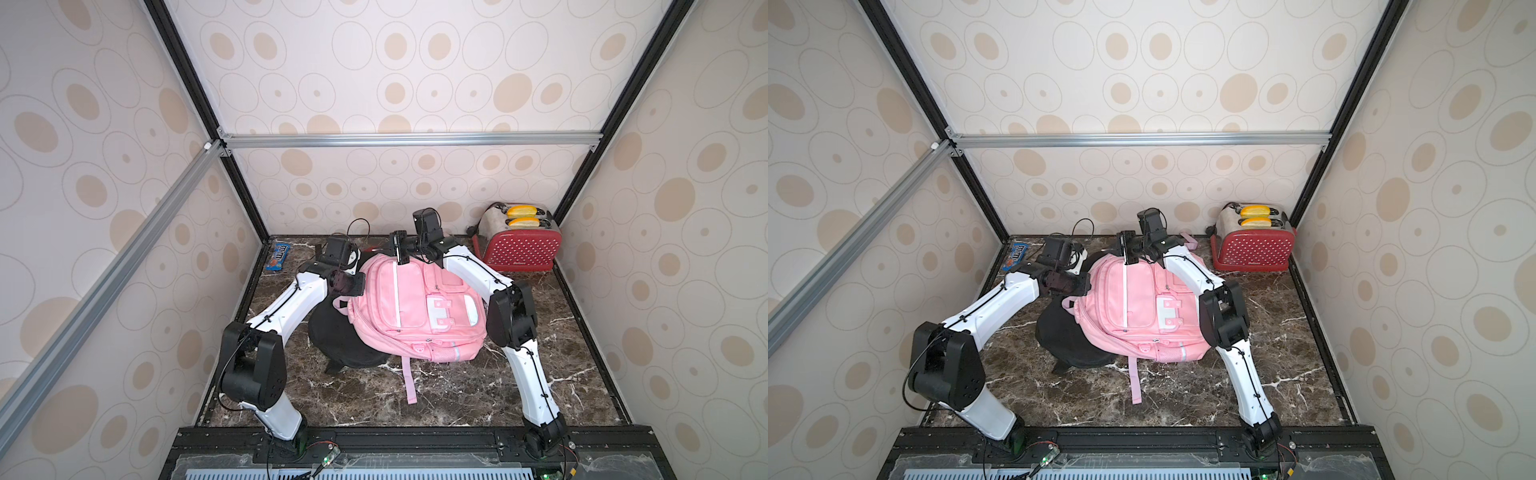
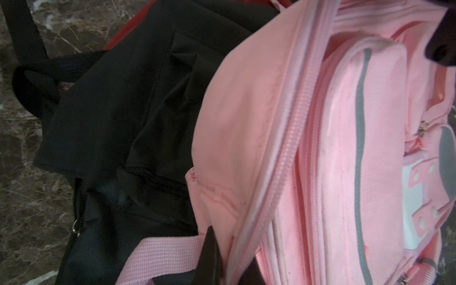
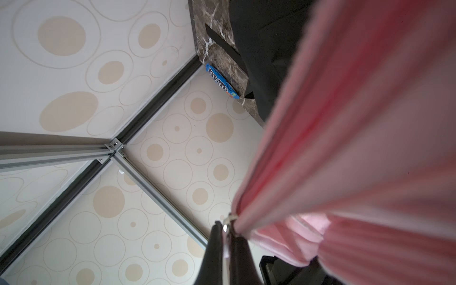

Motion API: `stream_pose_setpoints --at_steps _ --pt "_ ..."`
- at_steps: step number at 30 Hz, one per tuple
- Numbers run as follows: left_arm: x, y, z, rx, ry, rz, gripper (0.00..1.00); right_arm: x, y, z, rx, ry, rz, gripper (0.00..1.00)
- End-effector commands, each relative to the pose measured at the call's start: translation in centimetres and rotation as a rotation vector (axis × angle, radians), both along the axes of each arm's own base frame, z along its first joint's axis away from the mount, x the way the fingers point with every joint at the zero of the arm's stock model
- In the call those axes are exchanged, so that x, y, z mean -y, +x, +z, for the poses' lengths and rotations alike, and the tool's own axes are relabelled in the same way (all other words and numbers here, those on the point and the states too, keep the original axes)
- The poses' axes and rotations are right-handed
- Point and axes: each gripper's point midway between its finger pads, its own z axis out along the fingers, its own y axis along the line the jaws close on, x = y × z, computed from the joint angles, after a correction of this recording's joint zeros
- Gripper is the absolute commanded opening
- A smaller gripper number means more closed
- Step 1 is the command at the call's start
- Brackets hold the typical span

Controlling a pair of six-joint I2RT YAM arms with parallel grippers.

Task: Zip up the backpack
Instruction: Zip the zipper on the backpack.

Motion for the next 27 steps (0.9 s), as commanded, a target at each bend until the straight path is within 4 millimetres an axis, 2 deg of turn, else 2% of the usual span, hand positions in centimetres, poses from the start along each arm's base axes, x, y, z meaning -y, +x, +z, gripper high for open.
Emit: stream_pose_setpoints --at_steps 1,14,21,24,27 --pt "-0.5 -1.6 0.9 -0.032 -0.072 0.048 0.00 4.6 5.5 4.7 -0.013 0.050 -0.326 0.00" --pt "-2.4 -1.4 1.3 -0.016 -0.117 0.166 0.00 10.1 9.2 4.1 -0.006 0.004 -0.496 0.00" --pt "-3.3 -1.1 1.7 -0.009 -0.123 0.203 0.00 13.5 10.4 2.0 -0.031 -0.041 -0.536 0.00" --pt "-3.7 -0.9 2.0 -0.003 -0.125 0.215 0.00 14.2 11.2 1.4 -0.028 -0.036 -0.533 0.00" --pt "-4.0 -0.5 2.7 0.008 -0.140 0.226 0.00 13.1 12.4 1.8 -0.003 -0.003 -0.458 0.00"
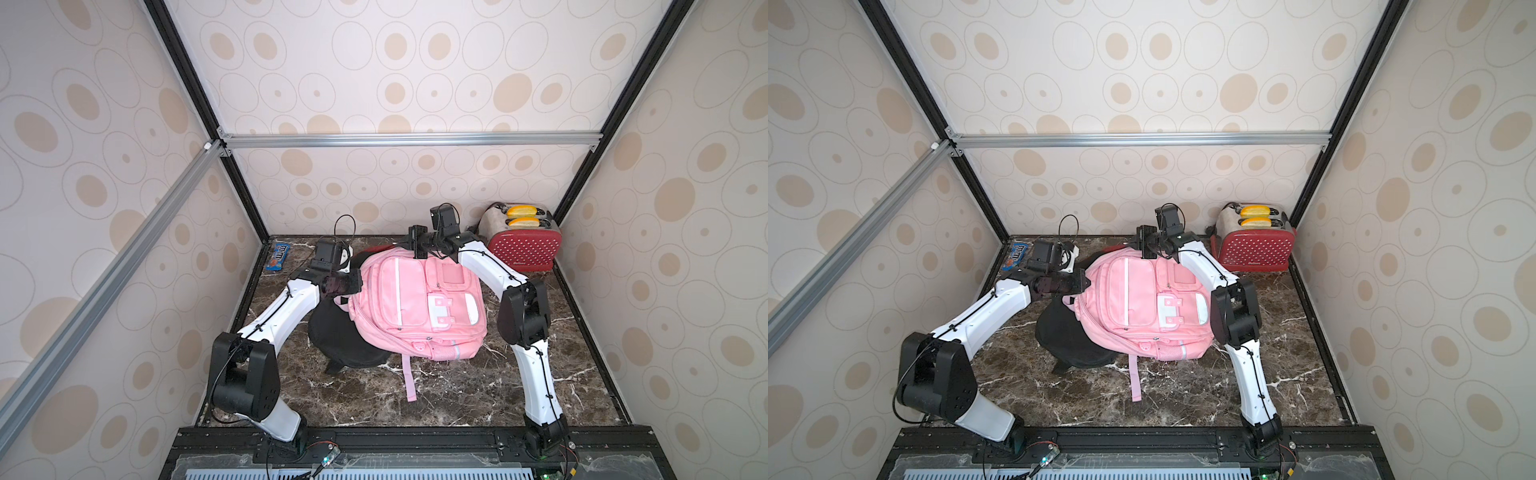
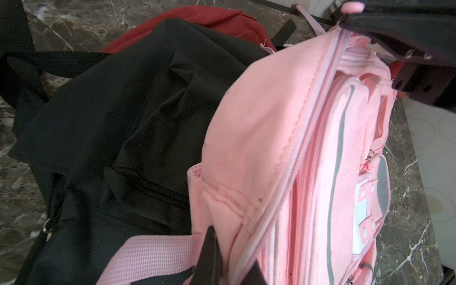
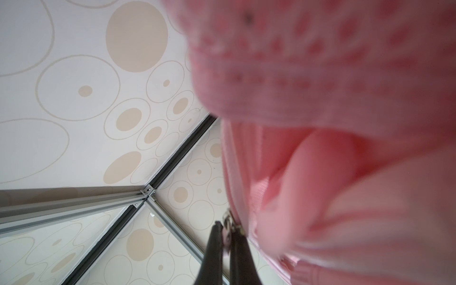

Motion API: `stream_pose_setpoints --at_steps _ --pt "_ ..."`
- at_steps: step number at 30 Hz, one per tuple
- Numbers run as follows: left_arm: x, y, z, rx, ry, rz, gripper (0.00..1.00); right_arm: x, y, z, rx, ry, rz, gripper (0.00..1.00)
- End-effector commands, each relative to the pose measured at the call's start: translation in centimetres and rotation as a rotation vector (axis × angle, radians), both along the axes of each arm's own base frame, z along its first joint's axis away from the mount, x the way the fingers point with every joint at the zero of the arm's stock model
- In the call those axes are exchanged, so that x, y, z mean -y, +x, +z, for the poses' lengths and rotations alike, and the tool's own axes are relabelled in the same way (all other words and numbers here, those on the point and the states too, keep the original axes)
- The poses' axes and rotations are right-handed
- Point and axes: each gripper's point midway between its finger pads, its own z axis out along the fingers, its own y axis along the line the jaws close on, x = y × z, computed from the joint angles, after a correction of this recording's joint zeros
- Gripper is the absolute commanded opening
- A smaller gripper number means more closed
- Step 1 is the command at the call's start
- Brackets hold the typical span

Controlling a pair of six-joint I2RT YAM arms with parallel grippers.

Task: Zip up the backpack
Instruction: Zip the zipper on the backpack.

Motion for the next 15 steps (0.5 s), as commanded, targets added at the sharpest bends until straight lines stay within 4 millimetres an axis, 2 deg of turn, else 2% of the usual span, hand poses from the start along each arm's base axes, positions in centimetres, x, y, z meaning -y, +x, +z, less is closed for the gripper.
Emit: stream_pose_setpoints --at_steps 1,3,5,10,15 --pt "-3.4 -0.9 1.8 -0.022 0.015 0.123 0.00 6.9 8.3 3.5 0.077 0.058 -0.264 0.00" --pt "-3.7 -0.8 2.3 -0.019 0.015 0.132 0.00 6.1 8.2 4.5 0.088 0.069 -0.224 0.00" --pt "-4.1 -0.7 2.6 -0.012 0.011 0.147 0.00 6.2 7.9 4.6 0.083 0.060 -0.234 0.00" --pt "-5.2 -0.8 3.2 -0.010 0.004 0.188 0.00 5.4 9.0 5.8 0.118 0.146 -0.232 0.00" --pt "-5.8 -1.5 3.4 -0.014 0.002 0.214 0.00 7.2 9.0 5.6 0.108 0.099 -0.321 0.00"
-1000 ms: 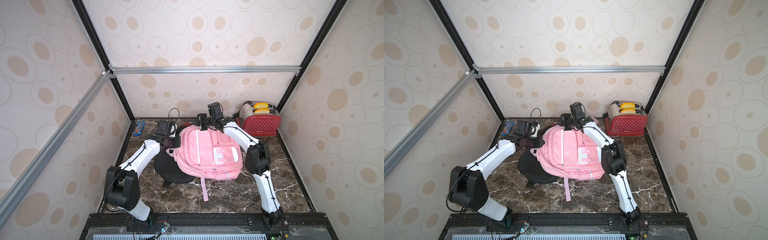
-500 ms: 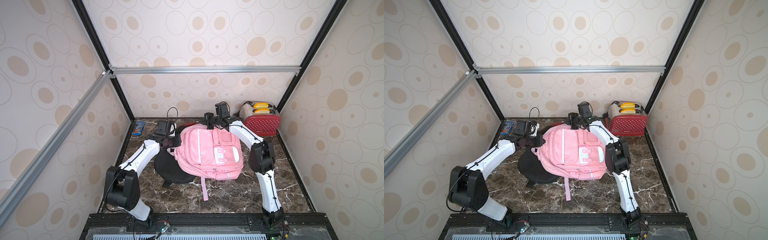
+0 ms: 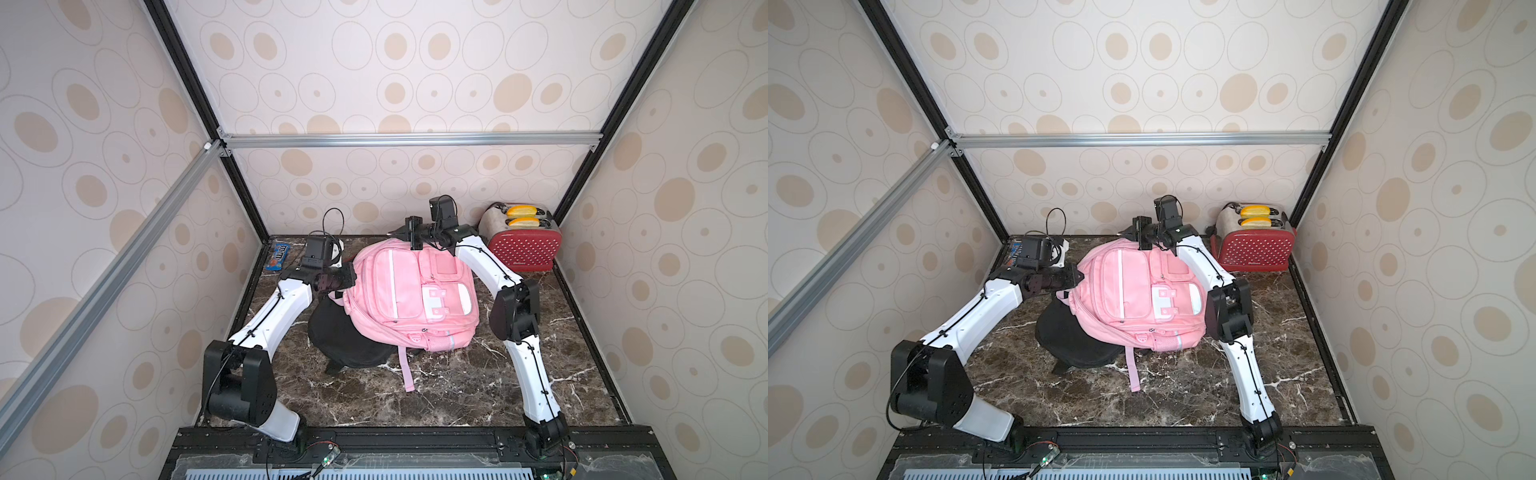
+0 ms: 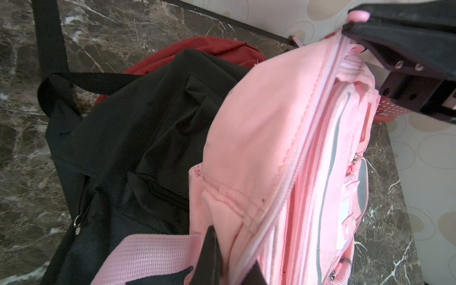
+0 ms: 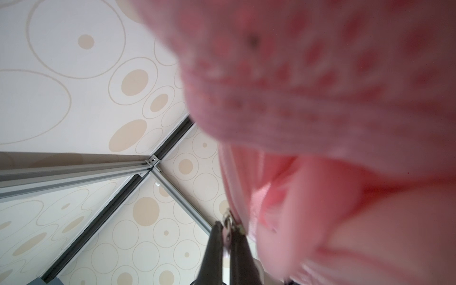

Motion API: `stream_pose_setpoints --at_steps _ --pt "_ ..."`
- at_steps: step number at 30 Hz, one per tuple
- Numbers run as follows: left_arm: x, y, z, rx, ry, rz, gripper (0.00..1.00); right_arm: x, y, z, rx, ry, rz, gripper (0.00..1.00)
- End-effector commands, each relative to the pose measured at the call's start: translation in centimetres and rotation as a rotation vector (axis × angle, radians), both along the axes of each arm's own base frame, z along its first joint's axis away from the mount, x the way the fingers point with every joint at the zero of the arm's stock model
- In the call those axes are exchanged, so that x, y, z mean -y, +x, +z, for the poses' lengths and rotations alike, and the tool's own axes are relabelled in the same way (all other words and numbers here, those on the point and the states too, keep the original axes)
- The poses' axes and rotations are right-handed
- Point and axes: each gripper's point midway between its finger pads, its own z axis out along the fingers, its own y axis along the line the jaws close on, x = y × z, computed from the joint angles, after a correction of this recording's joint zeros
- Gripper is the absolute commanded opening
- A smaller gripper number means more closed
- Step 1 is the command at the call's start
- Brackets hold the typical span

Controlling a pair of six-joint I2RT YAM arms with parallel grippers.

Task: Zip up the backpack
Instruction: Zip the zipper on the backpack.

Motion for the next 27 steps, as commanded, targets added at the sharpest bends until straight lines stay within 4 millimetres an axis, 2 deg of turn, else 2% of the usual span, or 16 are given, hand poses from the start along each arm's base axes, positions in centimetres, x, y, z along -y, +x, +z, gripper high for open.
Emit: stream_pose_setpoints --at_steps 1,2,4,6,11,13,16,19,20,21,22,23,24,25,27 --pt "-4.2 -2.2 0.8 -0.064 0.038 0.151 0.00 9.0 8.5 2.9 0.049 0.024 -0.422 0.00" --pt "-4.4 -2.4 0.8 -0.067 0.032 0.157 0.00 9.0 8.5 1.2 0.022 0.008 -0.423 0.00" --pt "-4.6 -2.7 0.7 -0.067 0.027 0.168 0.00 9.0 9.0 0.6 0.031 0.006 -0.428 0.00" --pt "-4.7 -2.7 0.9 -0.065 0.023 0.169 0.00 8.4 9.8 1.4 0.079 0.012 -0.402 0.00" --pt "-4.6 -1.5 0.9 -0.065 0.035 0.161 0.00 5.1 10.7 3.7 0.200 0.108 -0.278 0.00" --pt "-4.7 -0.8 1.0 -0.065 0.045 0.160 0.00 4.0 9.5 3.2 0.201 0.116 -0.191 0.00" --pt "-4.8 0.2 1.0 -0.069 0.065 0.159 0.00 2.8 6.5 2.3 0.194 0.069 -0.091 0.00" --pt "-4.9 0.6 0.8 -0.085 0.078 0.156 0.06 1.5 4.7 1.8 0.202 0.088 -0.062 0.23" --pt "-5.0 0.5 0.7 -0.091 0.082 0.162 0.14 1.2 4.6 2.0 0.222 0.087 -0.043 0.30" --pt "-5.1 0.6 0.8 -0.090 0.085 0.166 0.28 0.9 4.5 2.2 0.237 0.091 -0.026 0.66" --pt "-5.2 0.7 1.0 -0.090 0.089 0.169 0.42 0.5 4.4 2.8 0.260 0.100 -0.010 0.97" --pt "-5.3 0.7 1.1 -0.091 0.096 0.174 0.60 0.2 4.7 3.7 0.295 0.119 -0.004 1.00" --pt "-5.4 0.7 1.3 -0.092 0.102 0.180 0.84 -0.1 5.0 4.5 0.326 0.140 0.005 1.00" --pt "-5.7 0.7 1.6 -0.089 0.116 0.191 0.99 -0.2 5.2 6.1 0.377 0.163 0.009 1.00" --pt "-6.2 0.7 2.6 -0.073 0.132 0.208 0.99 -0.1 5.0 9.1 0.477 0.214 0.024 1.00"
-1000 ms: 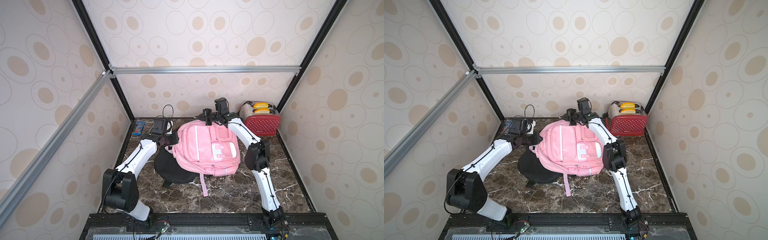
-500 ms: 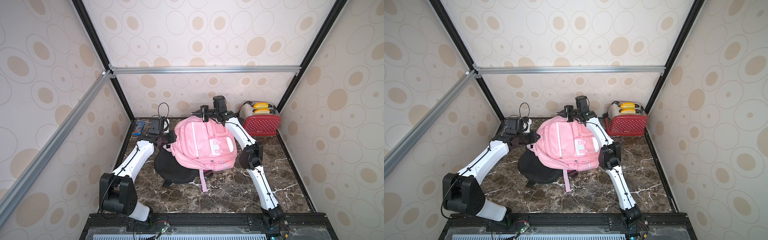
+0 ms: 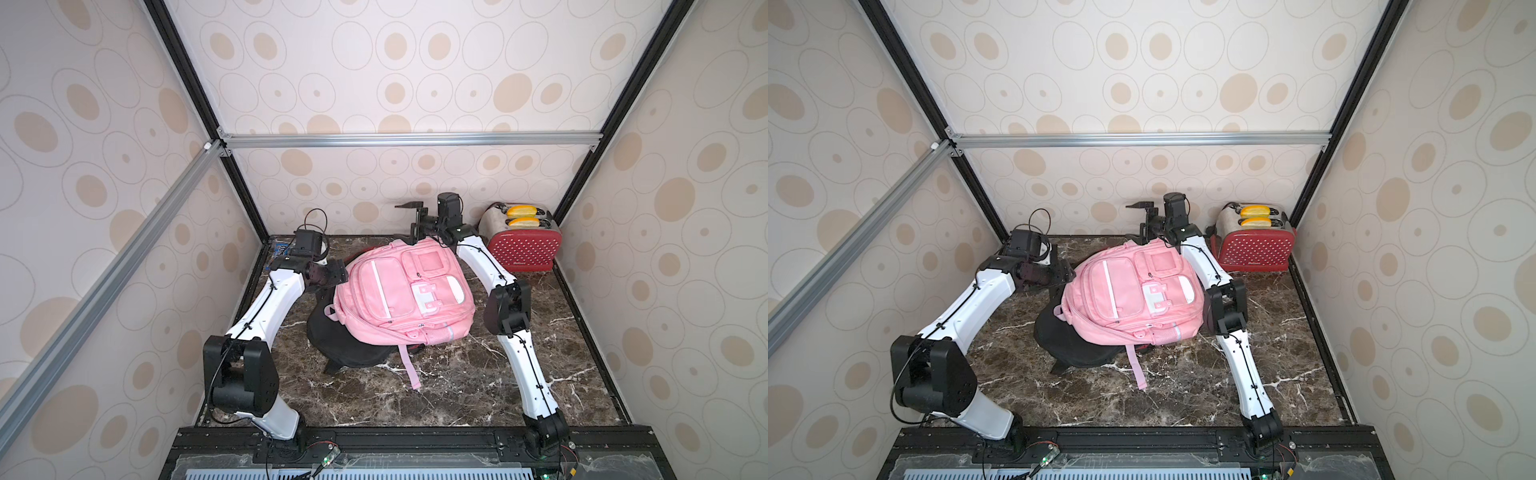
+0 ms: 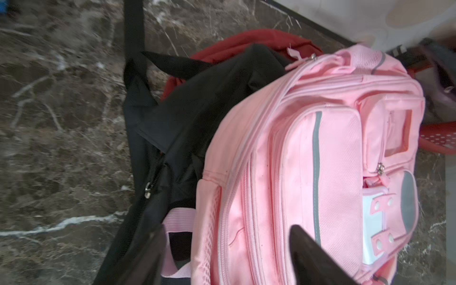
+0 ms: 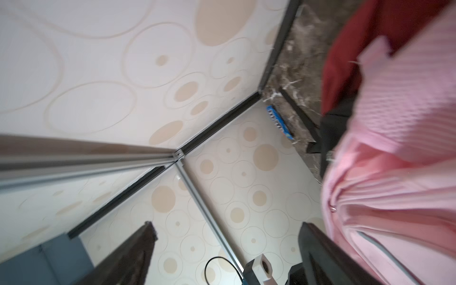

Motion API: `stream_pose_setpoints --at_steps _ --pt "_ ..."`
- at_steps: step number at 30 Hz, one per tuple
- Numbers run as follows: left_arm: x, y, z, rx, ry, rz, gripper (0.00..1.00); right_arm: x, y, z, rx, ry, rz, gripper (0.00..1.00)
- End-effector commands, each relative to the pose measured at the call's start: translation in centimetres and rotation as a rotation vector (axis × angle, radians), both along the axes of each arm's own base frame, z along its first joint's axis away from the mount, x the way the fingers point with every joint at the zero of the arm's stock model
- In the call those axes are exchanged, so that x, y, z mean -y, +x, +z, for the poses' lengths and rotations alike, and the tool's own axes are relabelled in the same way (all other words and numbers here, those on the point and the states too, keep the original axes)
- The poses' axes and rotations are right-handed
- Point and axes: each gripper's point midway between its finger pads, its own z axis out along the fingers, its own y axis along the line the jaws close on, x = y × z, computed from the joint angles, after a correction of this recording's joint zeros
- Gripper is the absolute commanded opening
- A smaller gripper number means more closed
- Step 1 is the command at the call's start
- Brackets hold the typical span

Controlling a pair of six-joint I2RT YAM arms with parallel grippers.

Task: Zip up the backpack
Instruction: Zip the zipper on the backpack.

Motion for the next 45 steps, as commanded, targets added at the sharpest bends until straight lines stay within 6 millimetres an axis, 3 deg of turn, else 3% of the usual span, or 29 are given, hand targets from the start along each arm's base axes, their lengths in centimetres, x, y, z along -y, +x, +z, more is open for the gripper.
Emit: stream_pose_setpoints --at_steps 1,4,6,10,11,14,15,17,18,19,22,26,28,30,33,39,41,43,45 --pt "-1.3 0.2 3.6 0.058 0.056 0.040 0.99 -0.3 -1.4 6.9 0.247 0.081 0.056 1.00" --pt "-2.1 -0.4 7.2 0.122 0.095 0.050 0.99 2.6 -4.4 9.9 0.431 -0.051 0.157 1.00" --pt "-3.0 -1.5 10.1 0.191 0.136 0.057 0.99 6.6 -6.6 10.5 0.532 -0.242 0.173 1.00" --pt "-7.0 -5.3 14.1 0.251 0.316 0.168 0.99 19.4 -11.2 11.6 0.660 -0.806 0.041 1.00" --pt "-8.3 -6.3 14.6 0.253 0.375 0.211 0.99 21.6 -12.7 12.4 0.729 -0.940 0.027 1.00" --pt "-9.7 -7.9 13.8 0.247 0.490 0.191 0.99 27.5 -15.5 12.2 0.862 -1.327 -0.005 0.99" --pt "-9.4 -8.0 12.7 0.232 0.506 0.140 0.99 30.0 -16.5 11.2 0.859 -1.477 -0.009 0.99" --pt "-6.7 -7.5 10.3 0.249 0.529 -0.136 0.99 33.9 -18.5 8.3 0.818 -1.729 0.072 0.99" --pt "-6.1 -7.8 9.2 0.246 0.529 -0.192 0.99 35.6 -19.8 6.3 0.771 -1.822 0.117 0.99" --pt "-7.1 -8.3 8.2 0.217 0.544 -0.126 0.99 36.8 -20.9 4.5 0.732 -1.871 0.123 0.99" --pt "-9.1 -9.2 5.1 0.191 0.600 -0.060 0.99 38.3 -23.4 -1.7 0.823 -1.971 0.141 0.99" --pt "-9.3 -8.3 2.2 0.224 0.560 -0.042 0.99 38.1 -24.6 -4.2 1.213 -1.999 -0.129 1.00" --pt "-9.3 -7.1 1.8 0.307 0.484 0.015 0.99 39.5 -24.7 -6.6 1.168 -1.970 -0.225 1.00" --pt "-9.6 -6.2 0.9 0.394 0.480 0.067 0.99 40.5 -24.2 -9.5 1.074 -1.957 -0.193 1.00" --pt "-11.4 -5.9 -0.9 0.475 0.525 0.192 0.99 40.7 -23.1 -11.7 1.075 -1.946 -0.227 1.00" --pt "-11.7 -6.3 -2.1 0.766 0.534 0.254 0.99 40.8 -20.0 -14.5 1.061 -1.931 -0.210 1.00" --pt "-11.9 -5.0 -2.4 0.767 0.523 0.265 0.99 41.4 -19.2 -15.3 1.020 -1.955 -0.195 1.00" --pt "-10.0 -3.3 -2.6 0.730 0.533 0.107 0.99 41.6 -18.7 -15.9 1.026 -1.952 -0.209 1.00" --pt "-10.6 -2.1 -2.7 0.718 0.574 0.122 0.99 42.0 -18.4 -16.8 1.003 -1.949 -0.211 1.00"
